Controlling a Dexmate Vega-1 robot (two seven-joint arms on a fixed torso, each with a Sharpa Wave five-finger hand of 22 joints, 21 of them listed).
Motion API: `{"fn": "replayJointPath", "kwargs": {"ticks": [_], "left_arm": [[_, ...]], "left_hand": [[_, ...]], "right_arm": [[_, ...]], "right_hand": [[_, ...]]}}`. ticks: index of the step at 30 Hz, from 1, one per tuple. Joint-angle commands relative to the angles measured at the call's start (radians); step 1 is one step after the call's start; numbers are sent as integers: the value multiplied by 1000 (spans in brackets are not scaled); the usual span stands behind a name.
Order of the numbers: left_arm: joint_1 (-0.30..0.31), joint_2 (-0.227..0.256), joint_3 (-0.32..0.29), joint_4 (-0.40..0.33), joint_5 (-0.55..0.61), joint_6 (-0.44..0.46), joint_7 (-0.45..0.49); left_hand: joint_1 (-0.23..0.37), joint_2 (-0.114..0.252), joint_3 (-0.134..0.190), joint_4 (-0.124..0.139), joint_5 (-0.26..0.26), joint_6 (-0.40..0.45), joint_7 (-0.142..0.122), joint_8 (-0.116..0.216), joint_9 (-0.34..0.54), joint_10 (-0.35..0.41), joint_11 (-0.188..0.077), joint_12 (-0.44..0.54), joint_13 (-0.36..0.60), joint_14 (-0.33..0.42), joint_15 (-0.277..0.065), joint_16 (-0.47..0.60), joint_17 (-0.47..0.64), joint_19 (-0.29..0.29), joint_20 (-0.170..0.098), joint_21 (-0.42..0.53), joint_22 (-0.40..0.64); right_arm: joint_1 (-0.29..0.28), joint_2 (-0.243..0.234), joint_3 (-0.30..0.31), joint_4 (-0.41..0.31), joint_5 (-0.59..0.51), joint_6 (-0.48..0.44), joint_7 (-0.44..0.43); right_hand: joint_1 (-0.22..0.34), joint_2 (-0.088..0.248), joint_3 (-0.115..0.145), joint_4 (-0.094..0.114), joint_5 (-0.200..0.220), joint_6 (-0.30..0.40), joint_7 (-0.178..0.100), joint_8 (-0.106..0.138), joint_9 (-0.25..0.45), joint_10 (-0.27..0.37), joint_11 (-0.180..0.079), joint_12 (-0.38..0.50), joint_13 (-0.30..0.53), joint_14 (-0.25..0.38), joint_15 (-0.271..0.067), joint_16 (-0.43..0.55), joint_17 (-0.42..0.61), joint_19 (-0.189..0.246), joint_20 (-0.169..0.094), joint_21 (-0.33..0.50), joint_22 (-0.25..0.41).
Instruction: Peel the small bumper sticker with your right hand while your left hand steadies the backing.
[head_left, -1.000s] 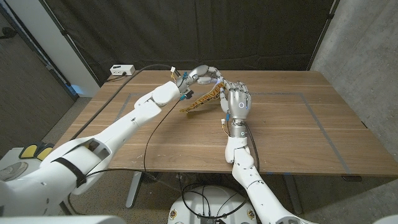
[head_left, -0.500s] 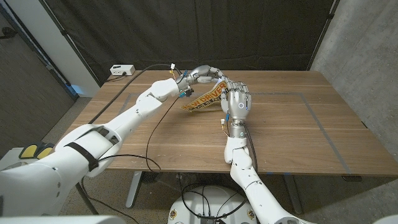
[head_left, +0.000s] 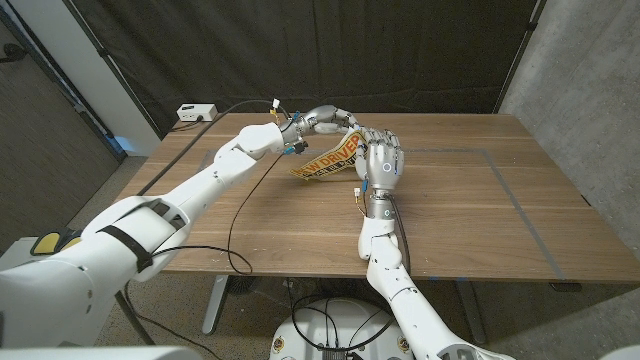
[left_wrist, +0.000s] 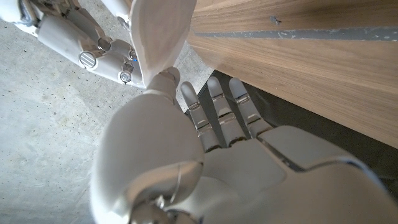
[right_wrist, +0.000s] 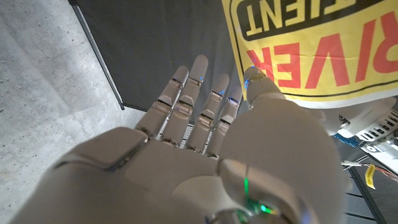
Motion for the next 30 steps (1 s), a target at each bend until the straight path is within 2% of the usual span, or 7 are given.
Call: {"fn": "replayJointPath", "kwargs": {"ticks": [1,4,6,9,13,20,30], "left_arm": [[-4,2,3,3,8,9,8],[-8,2,5,5,12,17,8],[-10,0,7,11,12,18,7],[-16,-7,9,25,12,13,3],[-27,-18,14,49,11,3,-7],[-35,-26,19,67,10,8,-14],[-56,-46,24,114,12,0,-15]], "left_hand": [[6,8,-7,2,8,-10,0,9,4,-3,3,-2,4,-6,-118,-4,6,-7,4,11,3],[6,10,-10,4,9,-10,0,10,5,-5,4,-3,5,-5,-119,-6,8,-8,3,12,3],[7,11,-11,4,10,-8,1,11,4,-4,4,-3,5,-7,-117,-8,9,-9,4,13,3],[8,13,-13,5,11,-11,1,10,5,-4,7,-4,4,-5,-117,-9,10,-11,3,15,2],[10,15,-17,6,12,-14,2,10,5,-4,8,-3,5,-5,-117,-11,12,-13,4,17,2],[14,20,-21,8,14,-15,4,12,7,-2,6,-3,7,-5,-116,-16,16,-15,4,22,1],[19,25,-28,10,15,-22,9,12,11,-4,9,-3,11,-3,-116,-21,21,-18,6,27,0]], "right_arm": [[13,-18,-8,18,-8,34,1],[10,-5,7,18,-4,52,1],[10,7,19,20,-6,54,1],[14,7,19,23,-10,57,1],[23,5,15,31,-9,59,1],[36,-1,19,42,-8,86,1],[53,-34,-1,61,-11,100,1]], "right_hand": [[14,5,-4,4,7,65,-3,22,8,56,-8,26,10,18,-130,17,21,11,-4,7,4],[7,5,-9,9,8,68,-3,21,9,59,-7,29,14,19,-127,16,24,12,-5,9,5],[-11,-8,-18,18,12,6,5,-13,6,32,1,21,20,20,-125,9,24,12,-4,10,5],[-31,-18,-21,26,33,-129,17,-78,6,-80,13,-27,17,-7,-125,-21,15,11,-3,12,5],[-31,-28,-21,22,46,-216,27,-98,7,-111,14,-45,10,-16,-127,-34,9,11,-4,13,5],[-27,-34,-23,19,54,-241,34,-92,8,-115,14,-48,8,-19,-128,-36,11,10,-2,13,5],[29,-10,-18,3,70,-77,-1,-34,12,4,-11,5,15,15,-134,-11,48,7,-13,18,6]]}}
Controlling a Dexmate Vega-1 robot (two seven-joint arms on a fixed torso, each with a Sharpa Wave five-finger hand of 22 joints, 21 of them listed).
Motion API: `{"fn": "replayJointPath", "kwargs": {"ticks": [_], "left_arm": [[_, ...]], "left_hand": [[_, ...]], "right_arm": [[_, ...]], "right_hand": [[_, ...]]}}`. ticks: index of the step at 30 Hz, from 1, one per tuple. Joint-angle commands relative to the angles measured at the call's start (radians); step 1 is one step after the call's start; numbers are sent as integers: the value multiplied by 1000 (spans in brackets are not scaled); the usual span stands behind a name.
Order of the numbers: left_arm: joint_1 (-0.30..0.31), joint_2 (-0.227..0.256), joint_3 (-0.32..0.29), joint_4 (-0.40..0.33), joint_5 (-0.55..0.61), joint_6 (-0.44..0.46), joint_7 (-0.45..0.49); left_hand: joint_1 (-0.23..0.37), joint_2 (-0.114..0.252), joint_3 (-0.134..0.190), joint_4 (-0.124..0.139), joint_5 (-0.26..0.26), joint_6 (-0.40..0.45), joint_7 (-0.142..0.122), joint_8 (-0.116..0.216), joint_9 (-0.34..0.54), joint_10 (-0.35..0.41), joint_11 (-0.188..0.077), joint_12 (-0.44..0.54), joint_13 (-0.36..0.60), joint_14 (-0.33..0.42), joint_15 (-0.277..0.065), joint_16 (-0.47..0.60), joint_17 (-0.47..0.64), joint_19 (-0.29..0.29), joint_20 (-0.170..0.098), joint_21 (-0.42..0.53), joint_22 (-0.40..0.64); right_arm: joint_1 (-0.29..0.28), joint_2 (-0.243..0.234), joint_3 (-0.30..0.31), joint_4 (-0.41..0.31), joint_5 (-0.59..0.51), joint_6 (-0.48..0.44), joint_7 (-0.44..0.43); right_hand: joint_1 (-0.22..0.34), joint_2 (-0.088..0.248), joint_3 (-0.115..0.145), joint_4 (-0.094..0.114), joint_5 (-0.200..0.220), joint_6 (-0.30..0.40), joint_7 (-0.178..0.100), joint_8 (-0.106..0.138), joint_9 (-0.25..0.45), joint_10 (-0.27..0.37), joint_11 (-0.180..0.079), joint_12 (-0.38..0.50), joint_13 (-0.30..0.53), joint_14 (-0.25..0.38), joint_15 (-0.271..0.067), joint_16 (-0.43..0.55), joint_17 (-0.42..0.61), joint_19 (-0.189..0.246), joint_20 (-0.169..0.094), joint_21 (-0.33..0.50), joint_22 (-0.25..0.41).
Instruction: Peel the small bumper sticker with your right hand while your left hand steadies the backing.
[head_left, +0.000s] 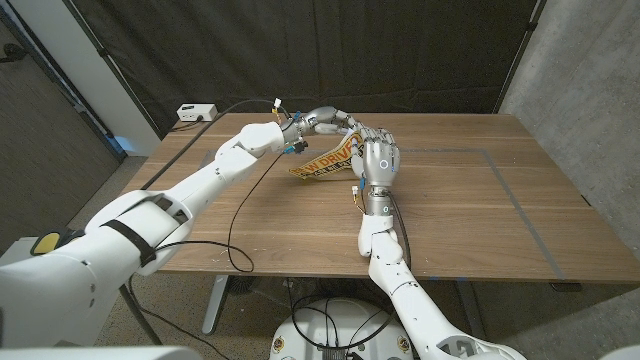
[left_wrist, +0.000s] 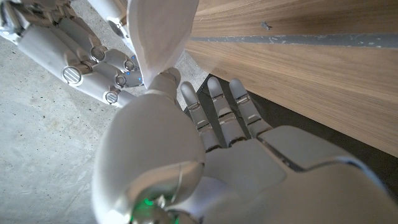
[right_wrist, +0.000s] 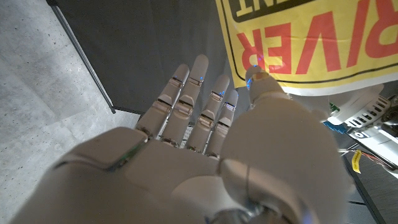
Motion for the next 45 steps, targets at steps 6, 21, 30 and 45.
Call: {"fn": "replayJointPath", "kwargs": {"ticks": [6,21,30,45], "left_arm": [[-32,-31,10,71,6,-12,-2],[-35,-42,15,83,-2,-22,-17],[-5,-17,0,26,-7,-8,12],[73,45,-48,-108,4,27,139]], "left_hand": [[7,16,-9,4,7,-5,1,8,7,0,3,-4,7,1,-117,-8,5,-9,4,8,2],[13,24,-19,8,6,-7,2,9,7,0,8,-7,5,3,-116,-16,13,-12,7,16,1],[15,26,-24,10,4,-9,5,10,7,1,9,-8,5,6,-116,-20,16,-14,6,19,0],[20,31,-29,11,2,-9,4,11,7,3,8,-6,8,9,-115,-24,21,-13,6,25,-1]], "right_arm": [[16,-25,-4,15,-2,35,0],[21,11,48,21,-3,94,0],[8,66,102,9,-5,112,0],[9,86,128,23,-6,129,0]], "right_hand": [[60,23,-7,-11,2,160,-5,48,12,126,-8,73,32,35,-137,26,46,-5,-11,10,4],[66,81,-42,10,-34,334,36,114,34,248,0,180,108,119,-132,75,117,-20,-38,28,15],[47,157,-68,46,-57,283,54,146,128,181,4,234,221,91,-131,108,208,-90,-63,39,45],[32,177,-51,97,-43,206,50,230,290,114,2,345,424,73,-131,116,304,-132,-49,77,67]]}}
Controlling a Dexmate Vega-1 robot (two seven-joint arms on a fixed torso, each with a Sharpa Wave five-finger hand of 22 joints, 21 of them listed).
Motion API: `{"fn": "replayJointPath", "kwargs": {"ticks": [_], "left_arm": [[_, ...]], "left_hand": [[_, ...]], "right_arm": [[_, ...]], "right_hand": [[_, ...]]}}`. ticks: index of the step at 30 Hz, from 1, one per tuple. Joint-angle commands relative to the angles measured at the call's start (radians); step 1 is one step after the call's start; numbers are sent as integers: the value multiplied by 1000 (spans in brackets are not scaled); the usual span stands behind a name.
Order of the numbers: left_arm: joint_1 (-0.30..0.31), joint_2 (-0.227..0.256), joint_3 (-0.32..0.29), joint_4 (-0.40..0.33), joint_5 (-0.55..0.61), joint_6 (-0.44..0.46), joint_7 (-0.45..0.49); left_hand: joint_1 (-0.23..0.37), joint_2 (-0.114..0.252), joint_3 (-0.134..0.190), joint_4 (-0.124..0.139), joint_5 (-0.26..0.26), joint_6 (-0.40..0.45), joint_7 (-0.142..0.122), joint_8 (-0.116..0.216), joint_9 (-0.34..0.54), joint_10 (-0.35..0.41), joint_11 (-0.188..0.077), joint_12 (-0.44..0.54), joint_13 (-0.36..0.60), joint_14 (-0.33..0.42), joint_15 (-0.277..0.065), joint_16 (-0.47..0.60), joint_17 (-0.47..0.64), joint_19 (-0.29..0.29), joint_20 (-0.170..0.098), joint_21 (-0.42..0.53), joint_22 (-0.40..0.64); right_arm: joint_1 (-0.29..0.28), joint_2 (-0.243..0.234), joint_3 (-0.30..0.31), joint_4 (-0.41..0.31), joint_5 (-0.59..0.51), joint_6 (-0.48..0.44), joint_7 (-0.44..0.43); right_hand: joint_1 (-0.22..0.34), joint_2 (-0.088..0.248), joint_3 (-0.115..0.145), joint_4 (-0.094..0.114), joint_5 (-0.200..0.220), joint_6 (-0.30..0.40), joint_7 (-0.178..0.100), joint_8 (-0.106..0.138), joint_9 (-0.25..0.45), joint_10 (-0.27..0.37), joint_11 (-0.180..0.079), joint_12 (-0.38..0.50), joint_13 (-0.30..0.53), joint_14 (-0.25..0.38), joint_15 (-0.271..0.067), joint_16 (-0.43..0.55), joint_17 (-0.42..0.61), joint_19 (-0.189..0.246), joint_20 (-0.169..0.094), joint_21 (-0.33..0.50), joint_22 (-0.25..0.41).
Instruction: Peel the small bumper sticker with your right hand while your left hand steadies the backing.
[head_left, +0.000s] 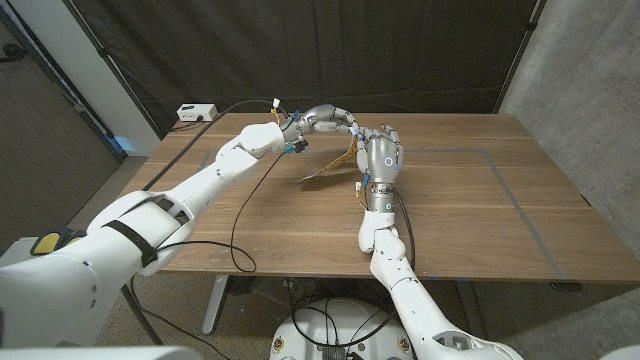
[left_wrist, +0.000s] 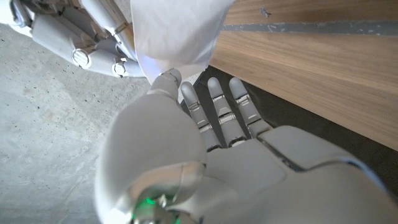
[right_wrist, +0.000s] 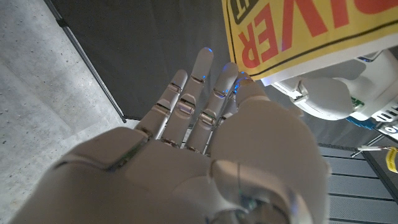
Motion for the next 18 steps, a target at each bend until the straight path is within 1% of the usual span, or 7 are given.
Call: {"fn": "replayJointPath", "kwargs": {"ticks": [1,7,11,15,18], "left_arm": [[50,37,-31,-82,5,22,76],[55,36,-36,-78,1,7,83],[67,43,-44,-93,-2,0,93],[96,66,-60,-140,-6,2,116],[116,78,-72,-169,-10,2,133]], "left_hand": [[3,14,-2,0,2,-2,1,4,3,8,1,0,3,6,-112,-3,3,-8,1,8,3],[5,16,-3,1,1,0,4,3,-1,9,0,0,2,5,-112,-5,5,-8,1,10,3],[7,16,-5,1,0,1,7,4,-2,8,0,-1,3,7,-111,-7,6,-8,1,12,2],[9,16,-7,1,-2,0,6,4,-2,8,2,-1,2,8,-111,-9,8,-9,2,14,2],[9,17,-8,1,-2,0,5,4,-2,8,3,-1,3,9,-110,-10,9,-8,0,15,2]], "right_arm": [[3,24,27,11,-1,16,0],[11,30,29,23,-1,9,0],[14,40,37,29,-1,4,0],[21,50,47,43,-1,-18,0],[24,61,65,53,3,-17,0]], "right_hand": [[-10,17,40,51,9,-20,-1,46,157,-15,2,16,34,-11,-101,-2,14,-11,-14,9,7],[-12,17,47,58,13,-29,-2,62,179,-33,0,17,49,-15,-102,-4,23,-18,-8,14,9],[-11,15,52,61,16,-34,-1,75,196,-41,-2,17,58,-17,-103,-5,31,-21,-5,19,10],[-10,14,56,64,19,-41,2,88,212,-47,-4,16,65,-21,-102,-7,37,-26,-4,23,11],[-9,13,59,65,21,-47,4,94,221,-51,-3,16,69,-22,-102,-7,42,-31,-2,25,11]]}}
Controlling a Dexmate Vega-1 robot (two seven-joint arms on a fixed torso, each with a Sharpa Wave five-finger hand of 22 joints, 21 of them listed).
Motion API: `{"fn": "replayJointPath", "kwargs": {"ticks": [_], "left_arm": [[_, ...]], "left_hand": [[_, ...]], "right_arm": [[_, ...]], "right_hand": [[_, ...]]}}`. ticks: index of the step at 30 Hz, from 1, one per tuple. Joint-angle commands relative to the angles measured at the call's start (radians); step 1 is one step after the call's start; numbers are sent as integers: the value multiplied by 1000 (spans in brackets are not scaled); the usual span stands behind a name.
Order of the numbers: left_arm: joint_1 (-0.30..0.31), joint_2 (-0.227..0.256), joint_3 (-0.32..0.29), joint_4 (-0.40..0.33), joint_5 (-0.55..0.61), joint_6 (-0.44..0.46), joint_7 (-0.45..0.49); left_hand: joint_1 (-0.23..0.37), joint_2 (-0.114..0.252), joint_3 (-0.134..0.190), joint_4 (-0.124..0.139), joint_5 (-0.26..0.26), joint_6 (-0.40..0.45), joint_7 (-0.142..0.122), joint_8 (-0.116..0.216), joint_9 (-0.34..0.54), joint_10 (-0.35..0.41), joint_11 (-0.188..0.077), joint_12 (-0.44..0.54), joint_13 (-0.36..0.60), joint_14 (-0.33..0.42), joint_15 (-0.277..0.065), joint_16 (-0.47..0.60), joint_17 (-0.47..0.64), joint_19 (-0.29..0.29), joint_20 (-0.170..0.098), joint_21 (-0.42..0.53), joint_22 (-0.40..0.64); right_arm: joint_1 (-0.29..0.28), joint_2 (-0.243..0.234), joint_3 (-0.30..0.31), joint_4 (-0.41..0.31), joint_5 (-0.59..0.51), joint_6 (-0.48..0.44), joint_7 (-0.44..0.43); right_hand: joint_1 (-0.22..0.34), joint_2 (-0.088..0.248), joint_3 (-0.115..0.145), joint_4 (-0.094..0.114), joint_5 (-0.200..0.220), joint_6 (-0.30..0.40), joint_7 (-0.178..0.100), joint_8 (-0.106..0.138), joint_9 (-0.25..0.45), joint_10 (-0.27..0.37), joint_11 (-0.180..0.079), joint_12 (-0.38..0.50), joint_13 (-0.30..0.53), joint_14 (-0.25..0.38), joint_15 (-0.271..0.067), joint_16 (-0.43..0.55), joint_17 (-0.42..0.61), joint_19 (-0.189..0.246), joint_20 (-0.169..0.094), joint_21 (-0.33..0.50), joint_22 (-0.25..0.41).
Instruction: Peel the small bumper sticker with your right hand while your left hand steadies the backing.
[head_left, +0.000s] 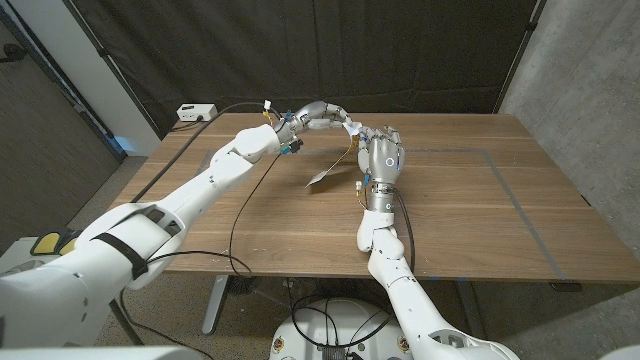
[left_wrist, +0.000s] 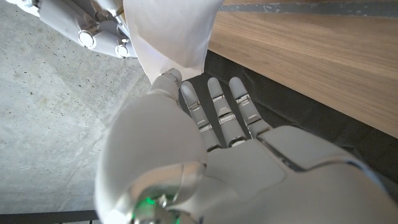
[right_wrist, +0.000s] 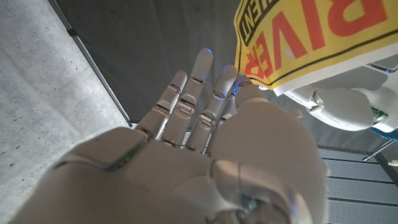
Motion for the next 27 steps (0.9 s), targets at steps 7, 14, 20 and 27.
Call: {"fn": "replayJointPath", "kwargs": {"ticks": [7,14,20,27], "left_arm": [[88,62,-52,-136,-8,-2,77],[99,69,-60,-155,-2,-3,94],[116,77,-66,-175,1,6,109],[141,93,-79,-211,7,24,141]], "left_hand": [[5,11,-8,-1,-3,3,1,5,3,9,2,-1,3,10,-112,-5,6,-9,0,10,2],[7,13,-10,0,-5,3,0,5,2,8,3,-1,6,10,-111,-7,8,-11,1,11,1],[9,17,-10,1,-6,3,1,7,4,5,3,-2,7,11,-111,-9,11,-12,1,13,1],[14,24,-9,1,-8,3,6,8,6,6,6,-3,6,11,-109,-11,14,-13,1,15,1]], "right_arm": [[15,42,57,36,4,-33,0],[19,59,83,37,4,-41,0],[14,77,108,24,1,-49,0],[3,90,129,4,-4,-54,0]], "right_hand": [[4,1,67,64,13,-15,6,103,148,-17,-2,4,11,-8,-107,0,18,-13,-1,14,3],[4,0,69,66,14,-21,11,114,160,-24,-2,1,16,-12,-106,0,26,-19,5,19,4],[6,0,73,67,17,-25,14,119,158,-25,-3,0,19,-16,-107,1,34,-28,6,25,5],[4,1,75,71,18,-29,16,122,157,-27,-3,-3,19,-21,-105,-1,37,-35,9,28,6]]}}
